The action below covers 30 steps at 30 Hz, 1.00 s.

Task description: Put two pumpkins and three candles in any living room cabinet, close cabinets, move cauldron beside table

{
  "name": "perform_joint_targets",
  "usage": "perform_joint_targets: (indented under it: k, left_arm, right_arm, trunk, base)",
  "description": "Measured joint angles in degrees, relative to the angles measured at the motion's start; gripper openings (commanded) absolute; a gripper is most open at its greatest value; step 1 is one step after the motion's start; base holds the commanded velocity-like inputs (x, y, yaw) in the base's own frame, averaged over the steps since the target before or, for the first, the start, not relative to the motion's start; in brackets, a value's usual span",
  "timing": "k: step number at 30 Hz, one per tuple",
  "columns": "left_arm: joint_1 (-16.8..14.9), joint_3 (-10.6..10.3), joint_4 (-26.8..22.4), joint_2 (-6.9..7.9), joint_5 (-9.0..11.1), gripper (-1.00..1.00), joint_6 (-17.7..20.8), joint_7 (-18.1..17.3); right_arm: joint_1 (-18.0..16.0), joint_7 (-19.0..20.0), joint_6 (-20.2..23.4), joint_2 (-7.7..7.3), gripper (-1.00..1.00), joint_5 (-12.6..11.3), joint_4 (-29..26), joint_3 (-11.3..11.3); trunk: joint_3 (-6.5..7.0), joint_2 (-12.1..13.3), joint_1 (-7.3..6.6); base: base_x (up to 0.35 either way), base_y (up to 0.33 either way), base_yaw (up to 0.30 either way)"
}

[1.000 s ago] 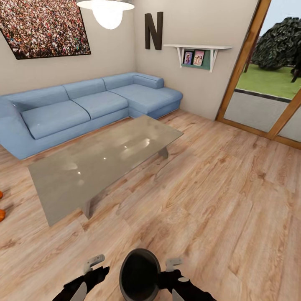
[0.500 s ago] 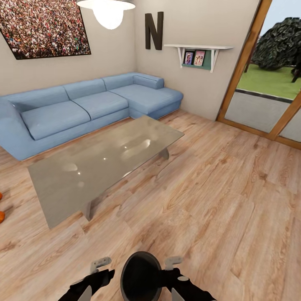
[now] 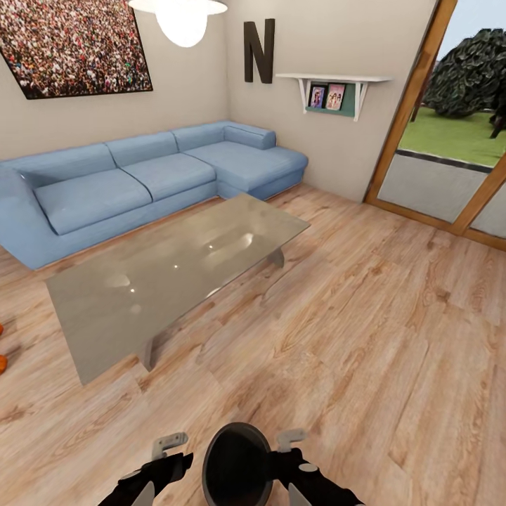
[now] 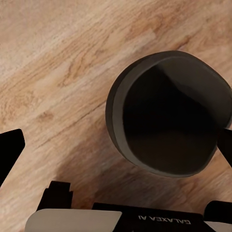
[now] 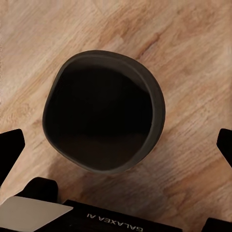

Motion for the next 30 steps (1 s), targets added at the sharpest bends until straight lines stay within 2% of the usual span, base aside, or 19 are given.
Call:
perform_joint_targets:
  k: [11, 15, 18, 30]
  left_arm:
    - [0.0, -0.2, 0.0, -0.23, -0.1, 1.0, 0.0, 0.1]
    - [0.0, -3.1, 0.1, -0.3, -1.3, 1.0, 0.0, 0.2]
    - [0.0, -4.4, 0.1, -0.34, -1.9, 1.0, 0.1, 0.2]
    - [0.0, -5.3, 0.2, -0.3, -2.2, 1.0, 0.1, 0.3]
  right_arm:
    - [0.0, 0.1, 0.0, -0.06, 1.0, 0.1, -0.1, 0.2]
    - [0.0, 0.1, 0.0, -0.15, 1.0, 0.1, -0.1, 0.2]
    - [0.0, 0.0, 0.0, -0.2, 1.0, 0.1, -0.2, 0.2]
    - [0.0, 0.0, 0.0, -0.23, 1.0, 0.1, -0.2, 0.2]
  trunk:
    - [-1.98, -4.4, 2.42]
    - [-2.69, -6.0, 3.3]
    - [-3.23, -7.2, 3.96]
    - [-5.39, -12.0, 6.59]
  base:
    - [0.0, 0.0, 0.0]
    - [0.0, 0.0, 0.0]
    - [0.0, 0.0, 0.0]
    - [0.0, 0.0, 0.0]
